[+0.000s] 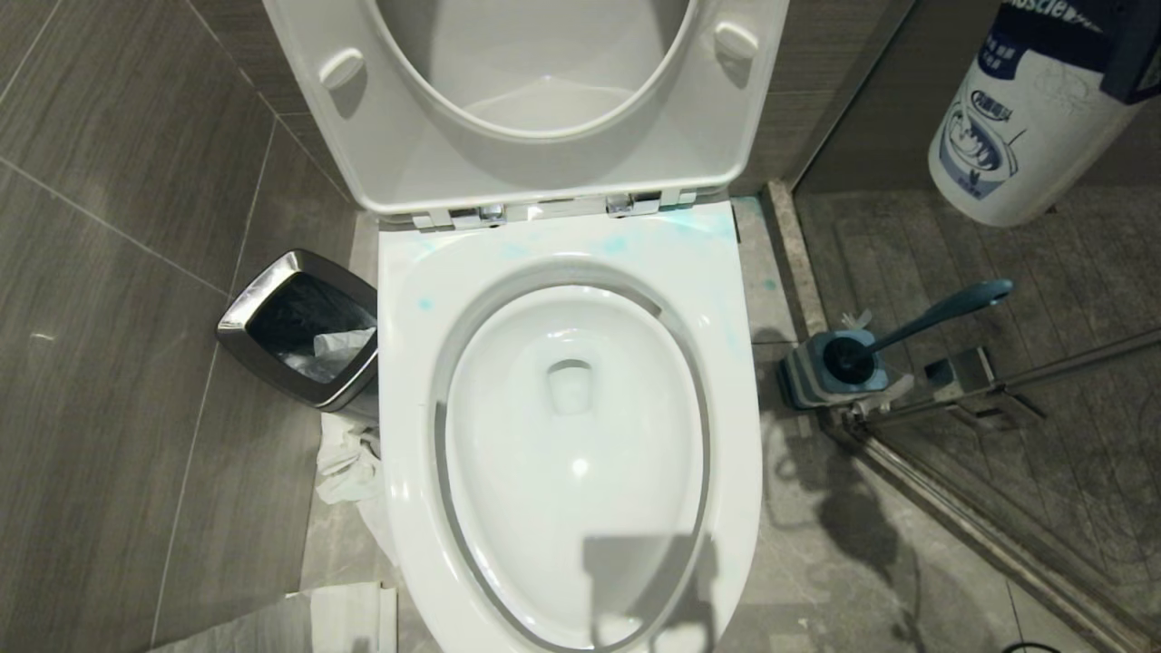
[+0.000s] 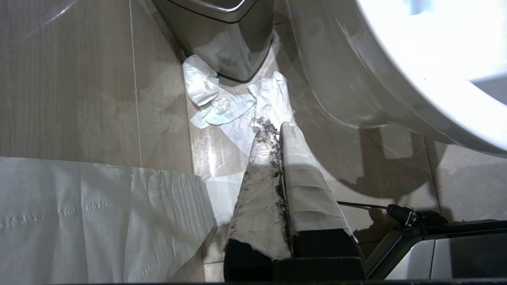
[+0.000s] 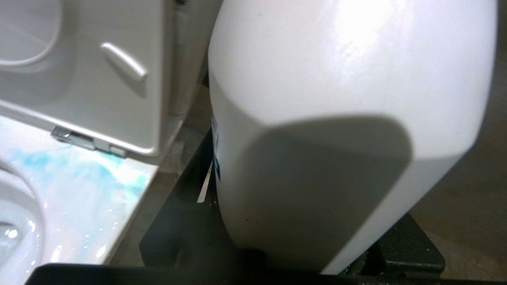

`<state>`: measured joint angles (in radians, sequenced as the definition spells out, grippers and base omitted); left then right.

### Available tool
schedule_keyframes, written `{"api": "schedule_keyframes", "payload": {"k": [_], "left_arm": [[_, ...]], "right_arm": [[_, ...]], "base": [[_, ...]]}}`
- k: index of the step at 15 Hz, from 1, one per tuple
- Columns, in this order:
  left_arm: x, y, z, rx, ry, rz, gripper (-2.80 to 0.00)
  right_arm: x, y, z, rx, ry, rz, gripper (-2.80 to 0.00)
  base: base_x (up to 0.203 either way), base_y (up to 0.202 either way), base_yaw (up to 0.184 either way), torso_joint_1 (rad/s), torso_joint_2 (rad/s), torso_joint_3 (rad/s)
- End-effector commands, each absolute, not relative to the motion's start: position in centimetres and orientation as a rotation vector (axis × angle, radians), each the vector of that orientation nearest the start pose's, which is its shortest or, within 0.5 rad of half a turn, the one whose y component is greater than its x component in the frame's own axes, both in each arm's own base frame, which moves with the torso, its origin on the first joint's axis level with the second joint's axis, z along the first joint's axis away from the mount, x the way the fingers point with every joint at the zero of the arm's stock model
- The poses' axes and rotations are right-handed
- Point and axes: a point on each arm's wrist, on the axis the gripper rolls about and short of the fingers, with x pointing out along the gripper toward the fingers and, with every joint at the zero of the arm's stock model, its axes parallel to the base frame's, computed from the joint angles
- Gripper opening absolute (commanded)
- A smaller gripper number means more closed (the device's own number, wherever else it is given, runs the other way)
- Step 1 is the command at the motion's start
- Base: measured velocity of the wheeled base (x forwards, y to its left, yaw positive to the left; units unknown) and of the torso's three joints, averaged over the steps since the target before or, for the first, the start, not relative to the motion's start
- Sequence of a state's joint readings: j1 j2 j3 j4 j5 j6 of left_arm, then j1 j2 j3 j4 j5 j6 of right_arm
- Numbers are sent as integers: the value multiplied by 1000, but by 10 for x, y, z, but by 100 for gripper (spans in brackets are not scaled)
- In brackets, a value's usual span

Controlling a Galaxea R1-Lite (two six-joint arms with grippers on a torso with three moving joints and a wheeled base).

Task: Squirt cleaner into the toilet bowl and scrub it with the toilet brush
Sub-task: Pour in the cleaning agent

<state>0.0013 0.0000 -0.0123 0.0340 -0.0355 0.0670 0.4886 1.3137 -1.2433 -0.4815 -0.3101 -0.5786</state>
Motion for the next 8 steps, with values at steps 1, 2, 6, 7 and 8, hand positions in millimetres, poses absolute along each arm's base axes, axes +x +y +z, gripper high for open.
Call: {"api": "schedule_keyframes", "payload": {"k": [1,2,6,7,8], "left_arm": [[-24,-1,75,67,22,-35,-280],[-24,-1,75,69,22,-35,-280],[-24,-1,75,69,23,-35,-280],[-24,-1,75,69,23,-35,-280],[-24,-1,75,69,22,-35,-280]], "right_arm": [[199,116,382,-447,-364,108,-280],[203,130,383,-446,-365,125,-280],[206,191,387,-470,-324,141,-280],[206,202,383,-511,-307,148,-280],[205,209,381,-547,-304,156,-280]], "base": [[0,0,0,0,0,0],[0,0,0,0,0,0],[0,0,0,0,0,0],[0,0,0,0,0,0],[0,0,0,0,0,0]]}}
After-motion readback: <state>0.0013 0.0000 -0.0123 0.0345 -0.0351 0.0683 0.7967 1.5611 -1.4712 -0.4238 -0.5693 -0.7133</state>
